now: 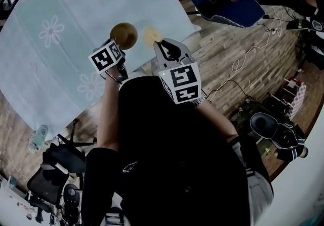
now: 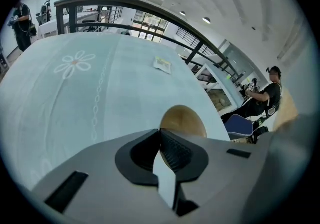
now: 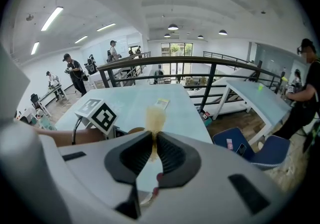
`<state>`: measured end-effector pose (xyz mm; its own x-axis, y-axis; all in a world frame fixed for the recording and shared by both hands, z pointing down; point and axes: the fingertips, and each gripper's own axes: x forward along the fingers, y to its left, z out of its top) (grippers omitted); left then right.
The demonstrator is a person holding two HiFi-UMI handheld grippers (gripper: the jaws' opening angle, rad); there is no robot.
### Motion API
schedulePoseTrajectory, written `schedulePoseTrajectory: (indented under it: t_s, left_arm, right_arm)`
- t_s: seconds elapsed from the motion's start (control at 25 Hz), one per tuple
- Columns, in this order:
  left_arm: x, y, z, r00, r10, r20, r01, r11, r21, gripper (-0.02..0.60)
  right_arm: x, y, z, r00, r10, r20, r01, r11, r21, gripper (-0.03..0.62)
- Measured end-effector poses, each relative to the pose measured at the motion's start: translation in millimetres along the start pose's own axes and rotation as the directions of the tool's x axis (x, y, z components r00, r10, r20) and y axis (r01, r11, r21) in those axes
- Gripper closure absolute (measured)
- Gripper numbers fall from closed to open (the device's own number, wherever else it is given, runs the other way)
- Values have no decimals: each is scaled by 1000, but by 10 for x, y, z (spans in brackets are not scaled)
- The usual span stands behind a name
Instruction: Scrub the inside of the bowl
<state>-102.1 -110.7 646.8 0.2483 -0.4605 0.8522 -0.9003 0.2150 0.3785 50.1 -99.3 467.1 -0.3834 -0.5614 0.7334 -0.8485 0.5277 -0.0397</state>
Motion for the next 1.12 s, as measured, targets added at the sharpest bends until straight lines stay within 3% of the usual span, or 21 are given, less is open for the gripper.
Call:
schedulePoseTrajectory:
  t_s: [0.2,0.88,0.92,1.0,1.12]
  left_arm:
    - [203,-56,11,999,-39,-35,37,996,-79,557]
    - [361,-115,32,995,-94,-43,88,987,-132,555]
    - [354,-123,37,994,-103,-36,97,986,-135,543]
    - [334,-144,55,993,-120,-19,116,984,-136,443]
    - [275,-141,66,993,-120,8,120,984,-133,423]
  right_arm:
    - [-1,-7,-58,1000,-2,-15,2,1000,23,556]
    - [64,26,-122,999,2,-37,-1,999,47,556]
    - [66,33,-121,999,4,-35,-3,999,46,556]
    - [72,43,-118,999,11,-31,-10,999,38,556]
    - [58,45,-127,999,21,-27,-21,1000,22,556]
